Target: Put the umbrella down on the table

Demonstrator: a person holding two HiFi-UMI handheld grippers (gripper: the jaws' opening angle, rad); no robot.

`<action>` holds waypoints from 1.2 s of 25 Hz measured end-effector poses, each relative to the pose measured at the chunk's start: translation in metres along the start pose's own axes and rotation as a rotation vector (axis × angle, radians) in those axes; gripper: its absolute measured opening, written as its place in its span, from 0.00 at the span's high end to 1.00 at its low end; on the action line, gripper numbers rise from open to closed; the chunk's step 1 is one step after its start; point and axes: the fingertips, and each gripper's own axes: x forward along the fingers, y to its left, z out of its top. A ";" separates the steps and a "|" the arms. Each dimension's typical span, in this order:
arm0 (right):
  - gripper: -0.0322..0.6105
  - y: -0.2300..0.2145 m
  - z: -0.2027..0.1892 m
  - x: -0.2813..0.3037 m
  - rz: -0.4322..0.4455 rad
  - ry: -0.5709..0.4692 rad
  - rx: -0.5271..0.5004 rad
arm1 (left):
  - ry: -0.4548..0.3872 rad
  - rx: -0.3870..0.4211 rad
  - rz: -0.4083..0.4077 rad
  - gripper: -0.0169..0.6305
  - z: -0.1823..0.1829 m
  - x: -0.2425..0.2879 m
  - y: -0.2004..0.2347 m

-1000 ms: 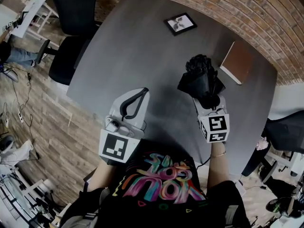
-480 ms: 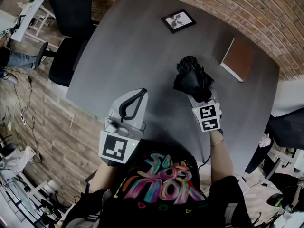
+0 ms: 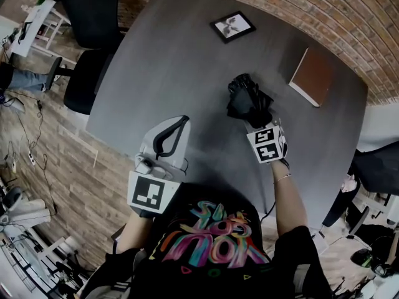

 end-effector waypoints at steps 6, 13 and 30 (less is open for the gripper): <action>0.54 0.002 -0.007 0.012 -0.005 0.065 0.002 | -0.004 0.003 -0.011 0.98 0.002 0.004 -0.003; 0.53 0.004 -0.013 0.019 0.005 0.099 -0.009 | -0.005 0.000 -0.011 0.98 0.001 0.005 -0.005; 0.53 0.002 -0.015 0.019 0.032 0.111 0.035 | -0.038 0.004 -0.030 0.98 0.009 -0.006 -0.016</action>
